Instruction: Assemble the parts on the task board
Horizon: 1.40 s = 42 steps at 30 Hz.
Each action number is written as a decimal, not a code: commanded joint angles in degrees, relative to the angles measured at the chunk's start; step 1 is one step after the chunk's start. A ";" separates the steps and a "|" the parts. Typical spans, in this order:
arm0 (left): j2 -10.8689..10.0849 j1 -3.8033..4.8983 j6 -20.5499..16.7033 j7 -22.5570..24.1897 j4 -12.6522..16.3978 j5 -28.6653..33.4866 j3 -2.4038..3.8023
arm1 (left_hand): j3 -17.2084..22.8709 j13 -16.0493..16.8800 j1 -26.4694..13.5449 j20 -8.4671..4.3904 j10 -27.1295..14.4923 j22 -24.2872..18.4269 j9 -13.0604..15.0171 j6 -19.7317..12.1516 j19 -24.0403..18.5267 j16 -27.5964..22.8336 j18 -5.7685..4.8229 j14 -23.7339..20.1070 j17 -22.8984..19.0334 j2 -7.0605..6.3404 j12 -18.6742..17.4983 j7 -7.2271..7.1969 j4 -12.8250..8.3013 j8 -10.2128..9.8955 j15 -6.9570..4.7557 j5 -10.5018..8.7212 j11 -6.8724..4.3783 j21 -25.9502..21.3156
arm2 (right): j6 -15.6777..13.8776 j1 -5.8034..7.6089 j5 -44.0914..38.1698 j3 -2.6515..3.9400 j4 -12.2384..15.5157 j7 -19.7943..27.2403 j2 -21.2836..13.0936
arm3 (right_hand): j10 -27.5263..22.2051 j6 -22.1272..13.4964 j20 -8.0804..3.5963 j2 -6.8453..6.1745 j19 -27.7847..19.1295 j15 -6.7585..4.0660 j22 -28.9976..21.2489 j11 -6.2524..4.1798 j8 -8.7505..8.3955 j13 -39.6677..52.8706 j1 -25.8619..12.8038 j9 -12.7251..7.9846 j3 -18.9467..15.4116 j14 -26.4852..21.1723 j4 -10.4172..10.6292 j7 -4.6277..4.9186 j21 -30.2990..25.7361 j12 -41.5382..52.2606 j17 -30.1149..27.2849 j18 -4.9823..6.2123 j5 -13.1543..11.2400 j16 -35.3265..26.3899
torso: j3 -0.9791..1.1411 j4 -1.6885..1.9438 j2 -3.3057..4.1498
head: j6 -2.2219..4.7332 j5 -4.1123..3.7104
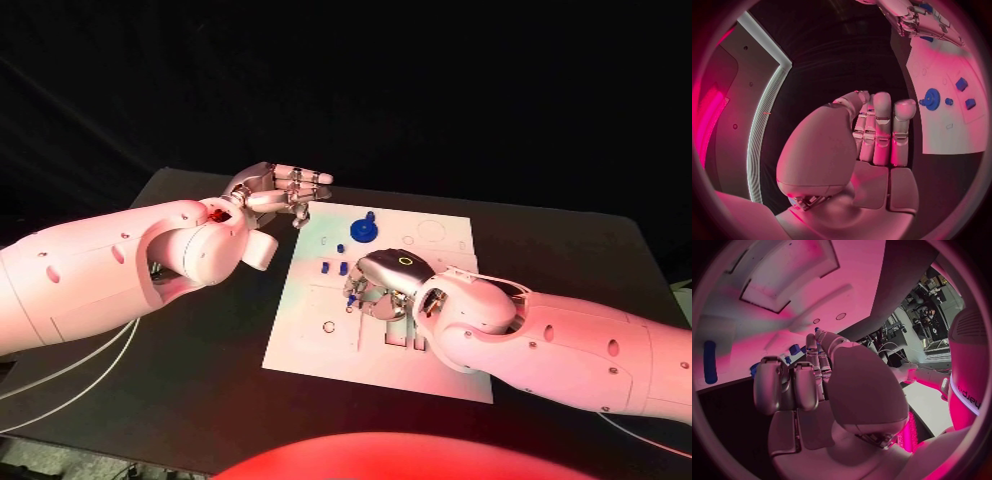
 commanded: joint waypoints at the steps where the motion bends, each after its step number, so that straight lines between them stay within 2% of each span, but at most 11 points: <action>1: 0.13 0.07 0.99 0.08 0.23 0.10 0.03 | -0.22 0.08 -0.16 0.12 -0.28 -0.03 -0.06 -0.09 -0.03 -0.21 0.95 -0.31 -0.07 0.14 0.18 0.12 -0.18 0.21 0.09 -0.02 0.06 -0.32 | 2.42 -0.11 -0.04 -0.03 -0.14 0.67 0.10 | 0.28 0.11 0.02 -0.03 0.09 -0.37 7.64 0.07 0.36 -0.08 -0.70 0.08 0.32 2.70 -0.12 -0.08 -0.16 -0.33 -0.08 -0.22 0.25 0.16 | -0.01 0.00 0.00 | -0.33 0.15; 31: 0.26 0.07 1.47 -0.31 0.10 0.10 0.03 | -0.25 0.10 -0.17 0.11 -0.32 -0.10 -0.08 -0.10 -0.05 -0.21 0.97 -0.32 -0.11 0.14 0.24 0.13 -0.23 0.23 0.08 0.01 0.07 -0.41 | 4.47 -0.49 -1.24 -0.10 -1.22 -0.55 1.25 | 0.27 0.06 0.03 0.02 0.00 -0.35 7.57 0.10 0.33 -0.10 -0.81 0.10 0.37 2.68 -0.18 -0.06 -0.32 -0.41 -0.17 -0.18 0.31 0.11 | -0.03 0.02 0.00 | -0.25 0.03; 42: 0.27 0.07 1.57 -0.48 0.13 0.07 0.03 | -0.25 0.10 -0.17 0.11 -0.32 -0.10 -0.08 -0.10 -0.05 -0.21 0.97 -0.32 -0.11 0.14 0.24 0.13 -0.23 0.23 0.08 0.01 0.07 -0.41 | 6.68 -0.70 -2.69 -0.25 -1.56 -1.78 2.15 | 0.28 0.01 0.05 -0.04 -0.08 -0.31 7.54 0.14 0.28 -0.13 -1.18 0.13 0.30 2.65 -0.24 -0.03 -0.46 -0.52 -0.31 -0.15 0.22 0.05 | -0.03 -0.01 -0.03 | -0.27 0.06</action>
